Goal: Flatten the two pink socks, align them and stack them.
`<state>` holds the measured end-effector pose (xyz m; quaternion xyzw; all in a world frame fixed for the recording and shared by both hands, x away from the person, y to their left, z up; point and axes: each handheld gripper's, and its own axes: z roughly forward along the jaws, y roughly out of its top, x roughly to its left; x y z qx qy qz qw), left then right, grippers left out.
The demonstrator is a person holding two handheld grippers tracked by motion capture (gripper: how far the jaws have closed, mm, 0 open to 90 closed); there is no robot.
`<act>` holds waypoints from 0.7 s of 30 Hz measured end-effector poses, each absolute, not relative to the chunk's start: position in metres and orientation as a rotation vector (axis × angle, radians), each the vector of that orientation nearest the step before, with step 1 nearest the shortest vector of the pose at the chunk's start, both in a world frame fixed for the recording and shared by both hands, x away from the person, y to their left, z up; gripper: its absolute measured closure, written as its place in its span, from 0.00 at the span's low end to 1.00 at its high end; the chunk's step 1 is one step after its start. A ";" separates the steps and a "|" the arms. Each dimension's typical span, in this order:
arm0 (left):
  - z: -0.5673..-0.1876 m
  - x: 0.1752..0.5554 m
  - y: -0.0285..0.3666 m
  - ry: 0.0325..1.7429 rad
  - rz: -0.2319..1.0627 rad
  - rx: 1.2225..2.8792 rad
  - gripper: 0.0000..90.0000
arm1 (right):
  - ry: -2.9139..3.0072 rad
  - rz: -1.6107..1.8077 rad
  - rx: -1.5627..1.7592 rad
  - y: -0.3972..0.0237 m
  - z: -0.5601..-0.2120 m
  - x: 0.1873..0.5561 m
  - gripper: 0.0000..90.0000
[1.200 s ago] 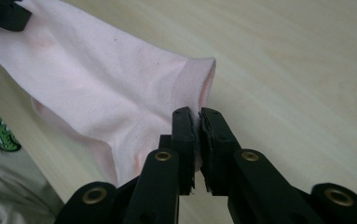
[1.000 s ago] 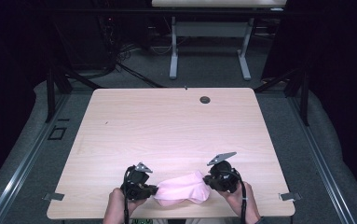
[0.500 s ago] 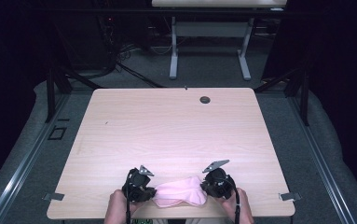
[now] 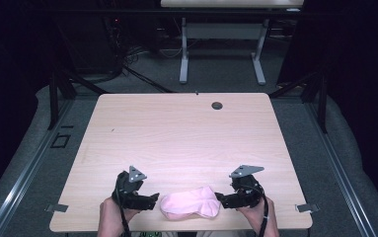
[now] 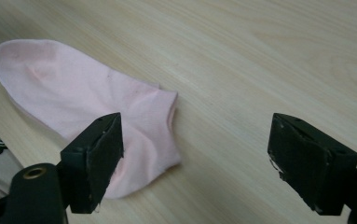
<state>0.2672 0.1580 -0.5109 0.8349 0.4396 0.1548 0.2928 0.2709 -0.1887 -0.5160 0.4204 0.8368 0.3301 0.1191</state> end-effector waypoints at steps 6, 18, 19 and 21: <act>-0.515 0.266 0.187 1.242 0.458 2.191 0.11 | 2.353 0.982 1.274 -0.215 -0.509 0.266 0.09; -0.563 0.268 0.246 1.424 0.487 2.108 0.00 | 2.202 0.819 1.482 -0.282 -0.536 0.265 0.00; -0.568 0.269 0.249 1.426 0.496 2.100 0.00 | 2.179 0.814 1.503 -0.286 -0.542 0.266 0.00; -0.576 0.270 0.255 1.420 0.523 2.091 0.00 | 2.157 0.798 1.534 -0.295 -0.552 0.268 0.00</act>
